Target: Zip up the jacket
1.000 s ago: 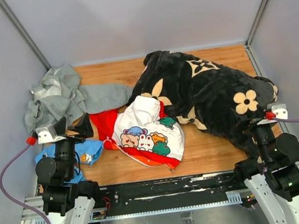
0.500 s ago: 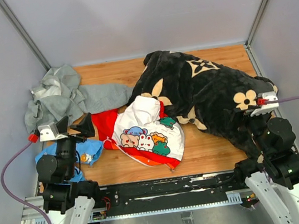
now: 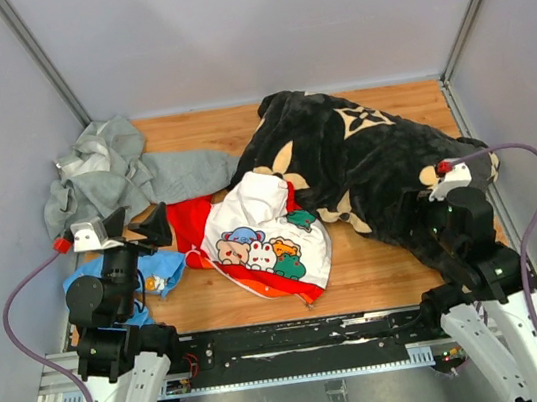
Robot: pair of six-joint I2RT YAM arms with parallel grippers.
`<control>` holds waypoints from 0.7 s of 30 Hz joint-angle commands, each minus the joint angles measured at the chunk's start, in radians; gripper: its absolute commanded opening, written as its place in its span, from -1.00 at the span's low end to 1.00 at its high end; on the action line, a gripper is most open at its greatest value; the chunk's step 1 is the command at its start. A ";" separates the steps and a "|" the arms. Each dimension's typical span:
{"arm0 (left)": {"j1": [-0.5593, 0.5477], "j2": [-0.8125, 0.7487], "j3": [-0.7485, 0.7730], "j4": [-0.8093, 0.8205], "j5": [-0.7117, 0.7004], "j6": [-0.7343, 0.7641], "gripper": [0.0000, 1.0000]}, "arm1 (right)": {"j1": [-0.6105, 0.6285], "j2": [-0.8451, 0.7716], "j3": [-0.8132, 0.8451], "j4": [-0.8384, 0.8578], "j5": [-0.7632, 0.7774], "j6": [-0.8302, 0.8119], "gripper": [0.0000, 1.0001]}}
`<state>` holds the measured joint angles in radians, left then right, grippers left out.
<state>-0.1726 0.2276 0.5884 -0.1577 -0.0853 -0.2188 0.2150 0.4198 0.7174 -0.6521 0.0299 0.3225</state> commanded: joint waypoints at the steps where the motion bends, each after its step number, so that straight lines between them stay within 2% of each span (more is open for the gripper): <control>1: -0.001 0.007 -0.012 0.032 0.028 0.015 0.99 | -0.011 0.071 -0.084 0.131 0.064 0.070 0.97; 12: -0.002 0.018 -0.015 0.033 0.039 0.018 0.99 | -0.011 0.371 -0.219 0.602 0.256 0.092 0.97; 17: -0.002 0.029 -0.013 0.030 0.043 0.018 0.99 | -0.011 0.551 -0.185 0.760 0.299 0.052 0.97; 21: -0.001 0.041 -0.011 0.030 0.055 0.019 0.99 | -0.011 0.714 -0.091 0.813 0.317 0.005 0.97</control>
<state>-0.1726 0.2550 0.5812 -0.1566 -0.0544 -0.2153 0.2134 1.0023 0.5514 0.0196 0.3233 0.3668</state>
